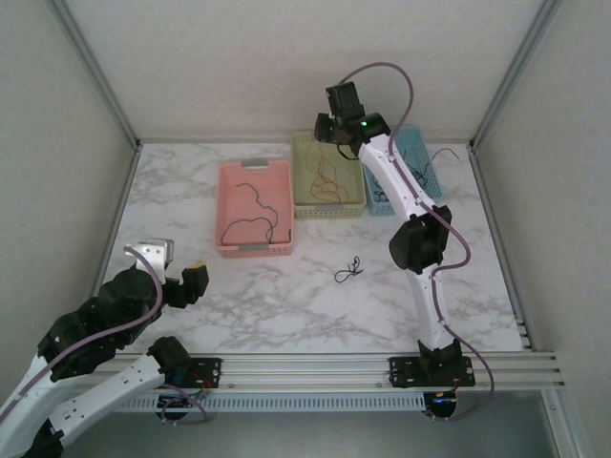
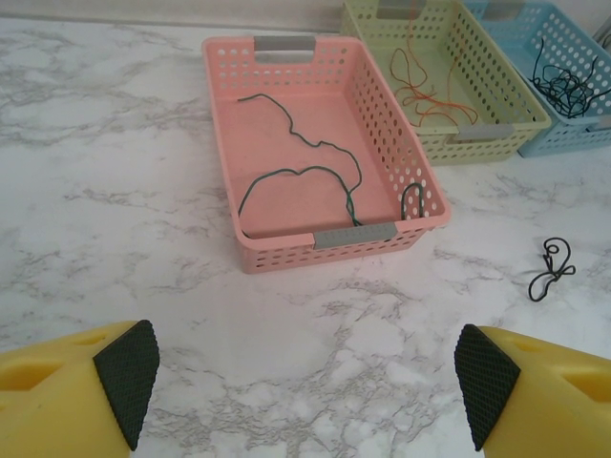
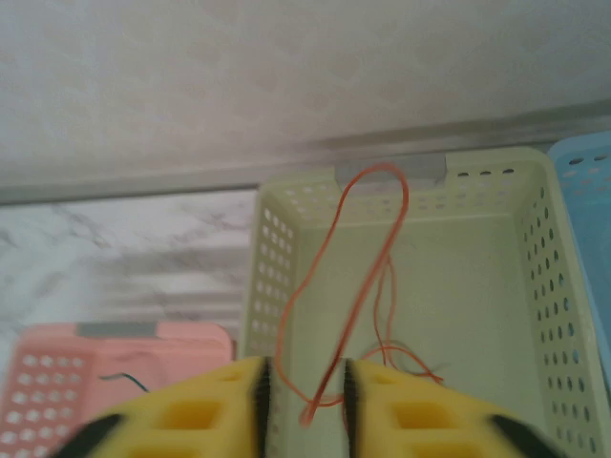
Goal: Untangle the cables
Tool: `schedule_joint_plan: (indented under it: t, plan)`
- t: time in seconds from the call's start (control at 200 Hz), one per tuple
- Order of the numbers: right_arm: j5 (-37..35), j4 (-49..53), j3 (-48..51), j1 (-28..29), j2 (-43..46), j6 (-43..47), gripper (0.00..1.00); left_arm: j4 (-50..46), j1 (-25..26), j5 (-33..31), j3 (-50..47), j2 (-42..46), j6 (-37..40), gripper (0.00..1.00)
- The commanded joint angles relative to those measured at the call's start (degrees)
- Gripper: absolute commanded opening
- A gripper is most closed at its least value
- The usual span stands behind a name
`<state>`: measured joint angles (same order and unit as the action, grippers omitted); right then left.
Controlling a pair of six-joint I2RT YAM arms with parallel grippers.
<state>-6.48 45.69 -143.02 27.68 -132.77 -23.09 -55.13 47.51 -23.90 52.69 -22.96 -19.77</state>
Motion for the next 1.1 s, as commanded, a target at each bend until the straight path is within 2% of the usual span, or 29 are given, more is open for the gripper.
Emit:
schedule_joint_plan:
  t: [0.0, 0.11, 0.265, 0.45, 0.616, 0.766, 0.821, 0.916, 1.026, 1.096]
  plan:
    - [0.3, 4.3, -2.2, 0.3, -1.4, 0.2, 0.48, 0.9, -0.5, 0.2, -0.6, -0.1, -0.6, 0.84]
    - [-0.9, 6.6, -1.0, 0.8, 1.4, 0.7, 0.57, 1.0, -0.5, 0.3, -0.7, -0.1, -0.7, 0.84]
    - [-3.5, 6.4, 9.3, 3.0, 12.8, 2.5, 0.59, 1.1, -0.5, 0.6, -0.7, -0.6, -0.6, 0.85]
    - [-2.5, -0.2, 37.9, 6.1, 35.7, 0.8, 0.56, 1.2, -0.5, 0.7, -0.8, -0.8, -0.6, 0.85]
    - [-2.0, -3.7, 62.7, 8.1, 56.9, -3.6, 0.48, 1.3, -0.6, 1.0, -0.8, -1.3, -0.5, 0.85]
    - [-2.3, -3.7, 80.7, 8.1, 71.0, -9.3, 0.32, 1.3, -0.6, 1.2, -0.8, -1.7, -0.4, 0.85]
    - [-1.4, -5.1, 86.3, 8.1, 73.8, -11.1, 0.28, 1.3, -0.6, 1.3, -0.9, -1.9, -0.4, 0.85]
    - [2.0, -9.4, 94.6, 8.2, 75.7, -15.0, 0.28, 1.3, -0.7, 1.4, -0.9, -2.3, -0.4, 0.85]
    - [5.6, -17.0, 101.9, 8.1, 74.1, -18.9, 0.46, 1.3, -0.7, 1.5, -0.9, -2.4, -0.4, 0.85]
    - [5.0, -21.1, 105.1, 8.1, 72.4, -20.5, 0.51, 1.3, -0.6, 1.4, -0.9, -2.4, -0.4, 0.85]
